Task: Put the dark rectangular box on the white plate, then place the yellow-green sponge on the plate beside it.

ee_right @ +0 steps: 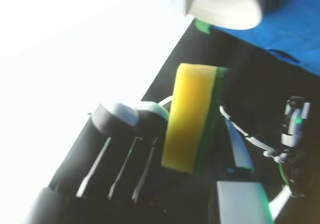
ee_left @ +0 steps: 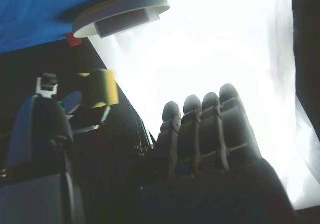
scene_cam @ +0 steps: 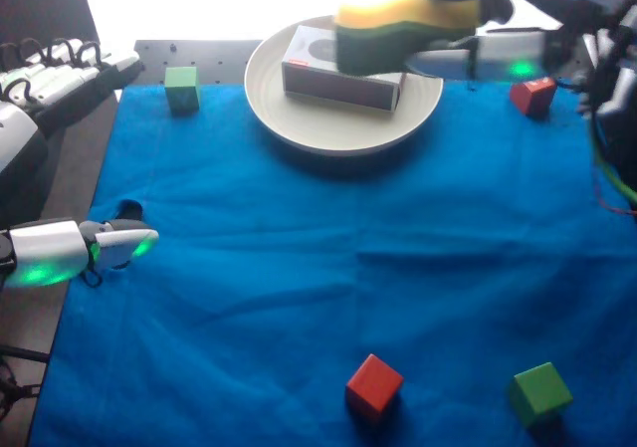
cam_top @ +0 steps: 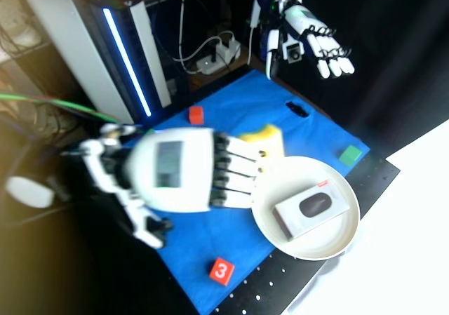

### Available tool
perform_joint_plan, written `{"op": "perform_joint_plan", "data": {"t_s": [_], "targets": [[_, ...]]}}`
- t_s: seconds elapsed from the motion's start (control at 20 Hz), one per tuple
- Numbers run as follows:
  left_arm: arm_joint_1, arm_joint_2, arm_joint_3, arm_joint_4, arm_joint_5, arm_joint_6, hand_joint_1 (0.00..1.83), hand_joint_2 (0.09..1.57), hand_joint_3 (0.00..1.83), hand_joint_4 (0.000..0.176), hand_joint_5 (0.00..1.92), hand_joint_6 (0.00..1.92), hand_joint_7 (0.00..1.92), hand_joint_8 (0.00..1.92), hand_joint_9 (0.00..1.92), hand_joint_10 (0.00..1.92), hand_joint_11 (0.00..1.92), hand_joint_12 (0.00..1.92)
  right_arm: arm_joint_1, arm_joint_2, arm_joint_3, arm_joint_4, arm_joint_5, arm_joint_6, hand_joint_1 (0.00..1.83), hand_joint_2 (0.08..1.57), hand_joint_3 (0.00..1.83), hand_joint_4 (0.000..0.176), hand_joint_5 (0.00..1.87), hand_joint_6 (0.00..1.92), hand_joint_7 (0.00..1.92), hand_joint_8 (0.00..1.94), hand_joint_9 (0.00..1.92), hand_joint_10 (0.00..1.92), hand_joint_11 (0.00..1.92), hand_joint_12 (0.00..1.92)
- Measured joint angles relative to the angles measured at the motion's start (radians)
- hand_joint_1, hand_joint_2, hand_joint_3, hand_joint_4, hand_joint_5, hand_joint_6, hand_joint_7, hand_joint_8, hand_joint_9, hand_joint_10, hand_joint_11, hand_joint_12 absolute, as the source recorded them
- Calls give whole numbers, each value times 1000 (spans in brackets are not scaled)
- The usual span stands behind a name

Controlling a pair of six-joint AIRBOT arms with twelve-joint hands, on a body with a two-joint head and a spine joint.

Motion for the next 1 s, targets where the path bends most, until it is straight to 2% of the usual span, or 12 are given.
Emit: {"op": "perform_joint_plan", "data": {"t_s": [0.05,0.15,0.2,0.25,0.3,0.35,0.45,0.5,0.6,0.7,0.75,1.0], "targets": [[0,0,-1,-1,0,-1,843,918,1,42,193,8,59,0,0,0,0,0,7,-27,19,3,-19,0,1183,1044,0,0,1133,743,1022,1572,1065,1820,927,1921],[0,0,-1,-1,0,-3,843,922,3,66,185,3,18,0,0,0,0,0,11,-59,42,12,-40,0,1181,1035,0,0,1154,706,1029,1592,1109,1847,1151,1921],[0,0,-1,2,0,-8,842,920,1,70,186,3,14,0,0,0,0,0,13,-76,56,13,-56,0,1137,1058,4,0,1097,797,1015,1341,1080,1668,1061,1921],[0,0,-1,9,-1,-11,847,924,3,65,187,3,36,9,0,0,0,0,14,-87,66,14,-68,0,1082,1091,2,29,1022,909,1011,1036,1024,1477,969,1838],[0,0,-1,14,0,-11,838,922,2,52,202,8,74,21,0,0,0,0,14,-95,80,14,-84,0,936,1026,0,6,745,328,980,725,949,1224,783,1709],[0,0,-1,15,0,-11,858,922,2,22,213,10,98,26,0,0,0,0,14,-100,90,20,-95,0,817,968,0,38,465,74,846,428,761,824,566,1355],[0,0,-1,15,2,-12,874,925,1,27,214,1,111,5,0,0,0,0,14,-103,102,35,-118,-1,621,909,0,105,92,2,506,43,478,191,255,983],[0,0,-1,15,3,-14,878,927,2,34,211,0,112,4,0,0,0,0,14,-104,106,39,-123,-1,578,895,0,151,18,0,363,8,350,54,76,1037],[0,0,-1,19,4,-15,870,934,5,37,207,0,97,0,0,0,0,0,14,-105,106,40,-124,0,544,868,0,175,0,0,65,2,131,4,2,838],[0,0,-1,19,4,-16,859,934,3,29,213,2,108,4,0,0,0,0,14,-105,100,43,-124,-1,518,867,1,176,0,0,2,0,4,0,0,91],[0,0,-1,17,4,-18,860,933,3,10,218,4,102,1,0,0,0,0,14,-105,89,48,-125,-1,513,866,0,176,0,0,0,0,0,0,0,17],[7,0,-4,16,0,-26,898,936,3,35,204,1,101,4,0,0,0,0,4,-43,10,58,-78,0,558,885,5,176,0,0,0,0,0,0,13,18]]}}
